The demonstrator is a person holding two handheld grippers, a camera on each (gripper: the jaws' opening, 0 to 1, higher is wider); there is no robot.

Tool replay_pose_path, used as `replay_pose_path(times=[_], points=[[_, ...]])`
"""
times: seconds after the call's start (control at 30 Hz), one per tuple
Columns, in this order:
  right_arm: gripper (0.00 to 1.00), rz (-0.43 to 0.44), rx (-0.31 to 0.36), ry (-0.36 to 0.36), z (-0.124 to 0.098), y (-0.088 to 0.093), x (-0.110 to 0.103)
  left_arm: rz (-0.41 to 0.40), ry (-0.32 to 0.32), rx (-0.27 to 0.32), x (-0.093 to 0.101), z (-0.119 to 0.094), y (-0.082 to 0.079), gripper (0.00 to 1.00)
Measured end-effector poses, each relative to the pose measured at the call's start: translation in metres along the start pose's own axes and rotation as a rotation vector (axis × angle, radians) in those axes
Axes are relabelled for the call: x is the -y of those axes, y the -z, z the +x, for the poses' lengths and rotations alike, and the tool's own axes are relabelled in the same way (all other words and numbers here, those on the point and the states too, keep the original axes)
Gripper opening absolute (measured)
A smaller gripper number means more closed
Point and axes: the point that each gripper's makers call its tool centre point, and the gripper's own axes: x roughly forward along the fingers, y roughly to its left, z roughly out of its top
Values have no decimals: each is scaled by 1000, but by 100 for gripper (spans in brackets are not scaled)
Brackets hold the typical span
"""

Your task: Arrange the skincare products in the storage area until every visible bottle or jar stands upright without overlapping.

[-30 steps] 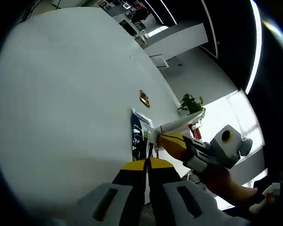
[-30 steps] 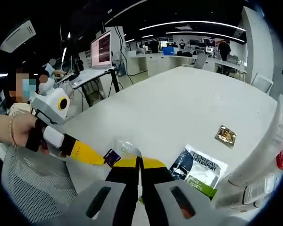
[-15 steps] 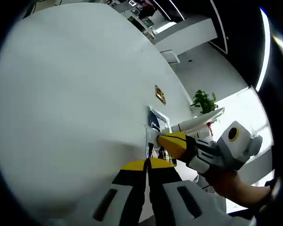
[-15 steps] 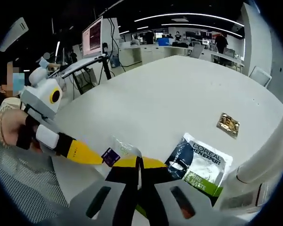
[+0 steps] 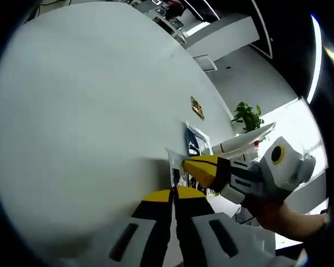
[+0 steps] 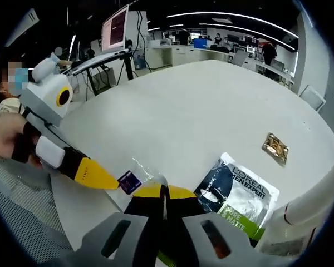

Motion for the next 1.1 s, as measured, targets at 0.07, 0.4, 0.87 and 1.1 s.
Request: replay_pose_path(times=[0.07, 0.4, 0.87, 1.1], points=[[1, -10, -6, 0, -1, -1, 0, 11, -4, -3, 1, 0, 0, 0], [1, -43, -29, -3, 2, 4, 1, 53, -19, -19, -1, 2, 0, 0], [1, -66, -24, 6, 3, 5, 3, 481, -142, -51, -15, -4, -9, 4], [1, -105, -20, -9, 4, 4, 3, 815, -110, -1, 12, 5, -23, 10]])
